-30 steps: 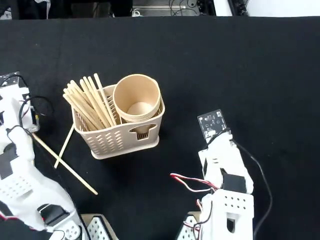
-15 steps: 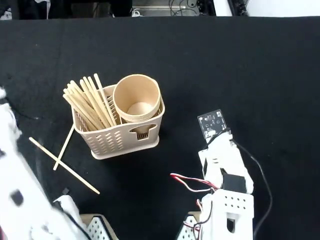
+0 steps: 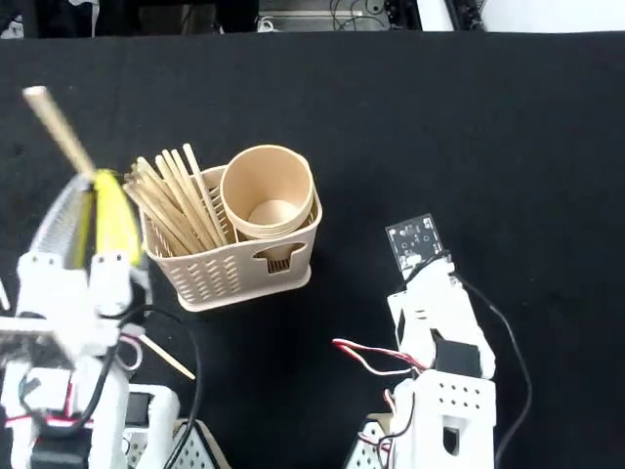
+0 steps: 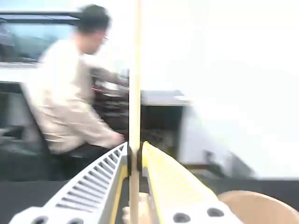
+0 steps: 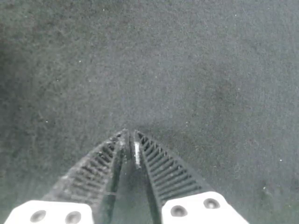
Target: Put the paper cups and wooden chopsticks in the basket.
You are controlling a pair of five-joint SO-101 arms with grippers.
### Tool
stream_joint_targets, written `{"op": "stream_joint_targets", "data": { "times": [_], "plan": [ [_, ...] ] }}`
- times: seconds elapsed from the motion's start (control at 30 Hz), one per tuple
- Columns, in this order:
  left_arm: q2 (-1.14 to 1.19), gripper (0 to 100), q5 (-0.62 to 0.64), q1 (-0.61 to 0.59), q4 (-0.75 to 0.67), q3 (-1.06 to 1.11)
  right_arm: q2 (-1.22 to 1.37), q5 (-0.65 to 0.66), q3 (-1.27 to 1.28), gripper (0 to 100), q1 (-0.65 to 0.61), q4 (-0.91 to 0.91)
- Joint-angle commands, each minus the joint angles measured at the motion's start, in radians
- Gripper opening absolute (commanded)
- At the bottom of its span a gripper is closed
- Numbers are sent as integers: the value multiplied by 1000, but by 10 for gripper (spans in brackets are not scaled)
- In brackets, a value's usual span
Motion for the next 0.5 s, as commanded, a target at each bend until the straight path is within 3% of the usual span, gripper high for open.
{"op": "stream_joint_targets", "data": {
  "times": [0.0, 0.27, 0.37, 0.47],
  "plan": [
    [83, 29, 9, 139, -25, -4, -15, 6, -7, 15, 6, -9],
    [103, 29, 44, 136, -275, 191, -15, 6, -7, 15, 6, -9],
    [103, 29, 129, 93, -379, 170, -15, 6, -7, 15, 6, -9],
    [114, 29, 158, 45, -396, 45, -15, 6, -7, 15, 6, -9]
  ]
}}
